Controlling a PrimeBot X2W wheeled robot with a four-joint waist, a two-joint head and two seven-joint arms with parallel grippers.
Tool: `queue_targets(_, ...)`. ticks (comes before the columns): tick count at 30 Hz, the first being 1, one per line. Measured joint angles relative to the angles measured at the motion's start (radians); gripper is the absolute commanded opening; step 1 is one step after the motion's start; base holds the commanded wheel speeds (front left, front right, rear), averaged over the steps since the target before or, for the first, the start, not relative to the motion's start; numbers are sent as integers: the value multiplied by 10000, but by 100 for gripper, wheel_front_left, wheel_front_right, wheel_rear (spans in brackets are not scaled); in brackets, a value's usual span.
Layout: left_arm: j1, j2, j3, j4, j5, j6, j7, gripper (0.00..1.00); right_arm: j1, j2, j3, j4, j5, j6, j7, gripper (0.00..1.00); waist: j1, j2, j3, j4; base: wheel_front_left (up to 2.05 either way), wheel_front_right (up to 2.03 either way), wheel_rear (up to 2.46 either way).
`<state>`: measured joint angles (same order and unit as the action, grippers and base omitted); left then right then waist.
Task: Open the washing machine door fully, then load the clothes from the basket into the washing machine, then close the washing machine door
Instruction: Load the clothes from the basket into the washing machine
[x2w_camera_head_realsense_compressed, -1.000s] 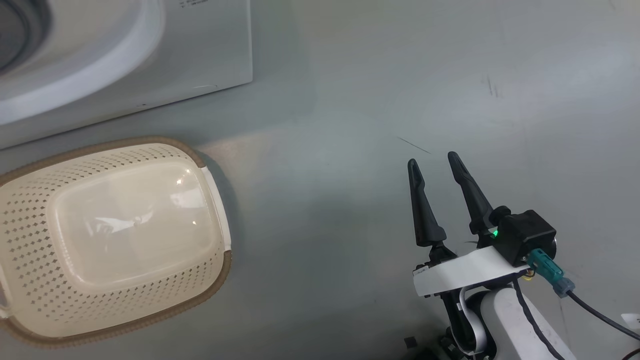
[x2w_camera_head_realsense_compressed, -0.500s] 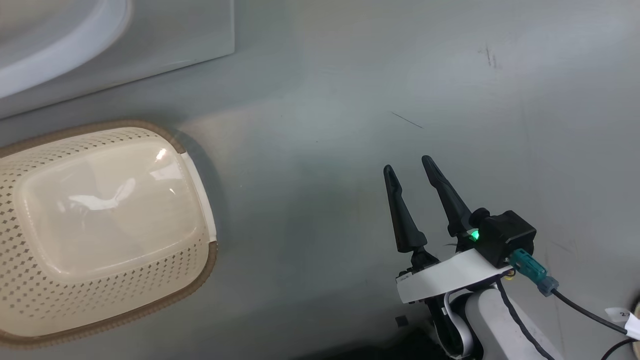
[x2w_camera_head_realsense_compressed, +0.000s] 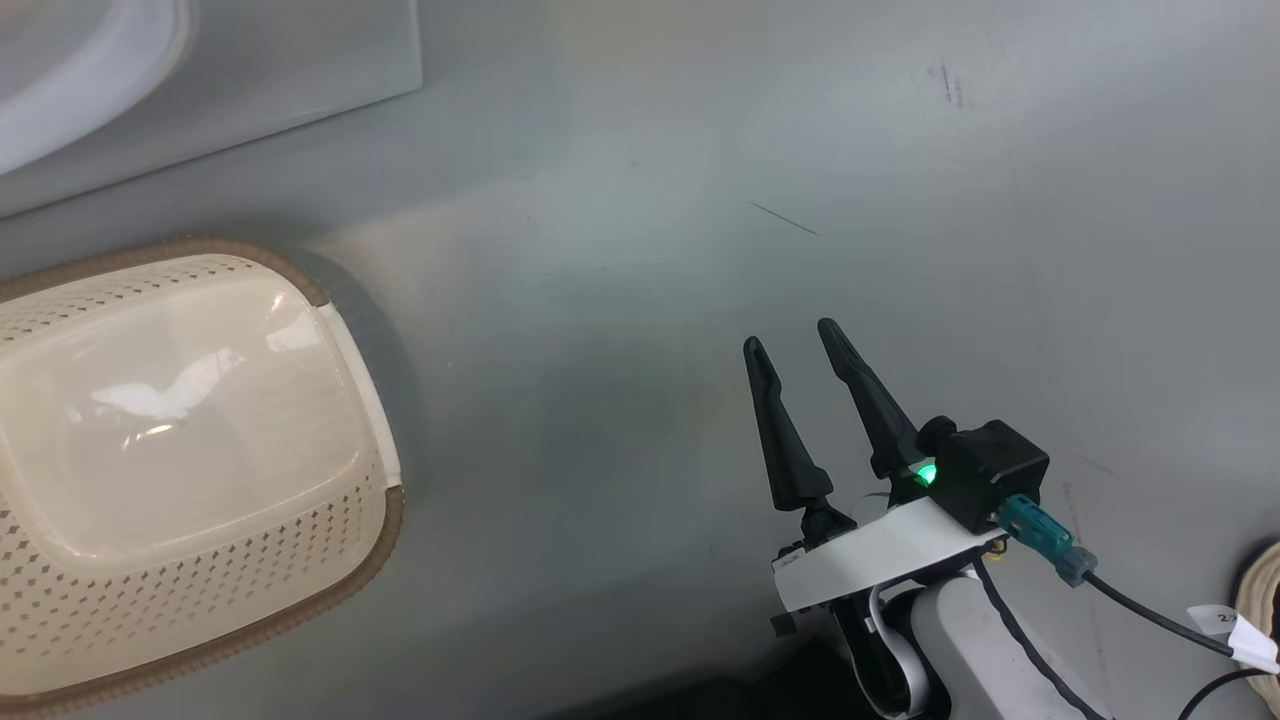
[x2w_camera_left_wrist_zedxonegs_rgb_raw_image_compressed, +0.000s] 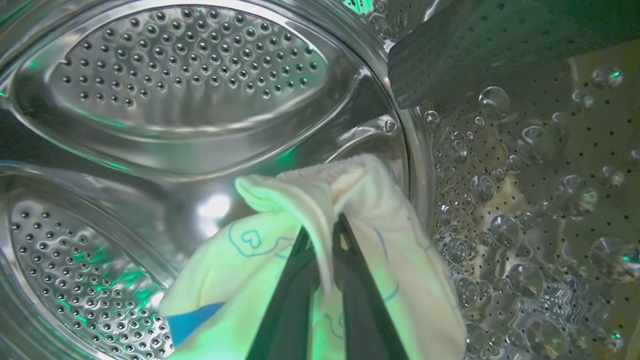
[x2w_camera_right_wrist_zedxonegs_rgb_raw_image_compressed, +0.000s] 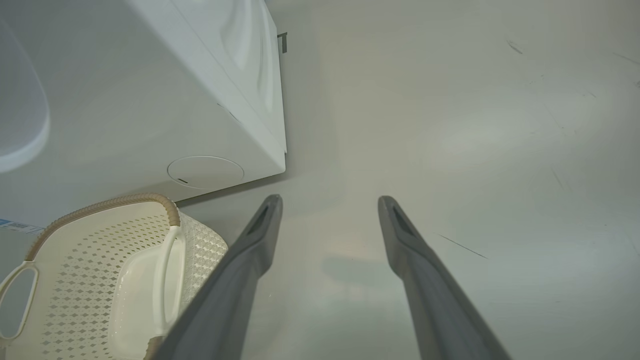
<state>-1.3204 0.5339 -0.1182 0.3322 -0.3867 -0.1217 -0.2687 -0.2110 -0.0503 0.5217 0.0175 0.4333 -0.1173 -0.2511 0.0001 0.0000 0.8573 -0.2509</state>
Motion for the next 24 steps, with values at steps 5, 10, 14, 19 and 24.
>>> queue_targets(5,-12,79,-173,717,-17,0,132,0,-84,4,-17,-6,19,-69,0,100,0,0,-38,6,0,0,0)
queue_targets(10,34,92,-148,1580,-115,0,217,0,-198,4,-44,-8,73,-71,0,100,0,0,-54,23,0,0,0)
queue_targets(14,186,65,-27,2516,-445,0,598,100,-204,4,-71,-2,75,-71,-2,100,0,0,-93,55,0,0,0)
queue_targets(19,171,44,-165,2778,-449,0,671,100,-234,4,-109,6,86,-71,-2,100,0,0,-168,109,0,0,0)
queue_targets(24,187,-224,-374,3183,-483,0,619,100,-422,2,-339,88,88,-71,-2,100,-1,0,-395,200,0,0,0)
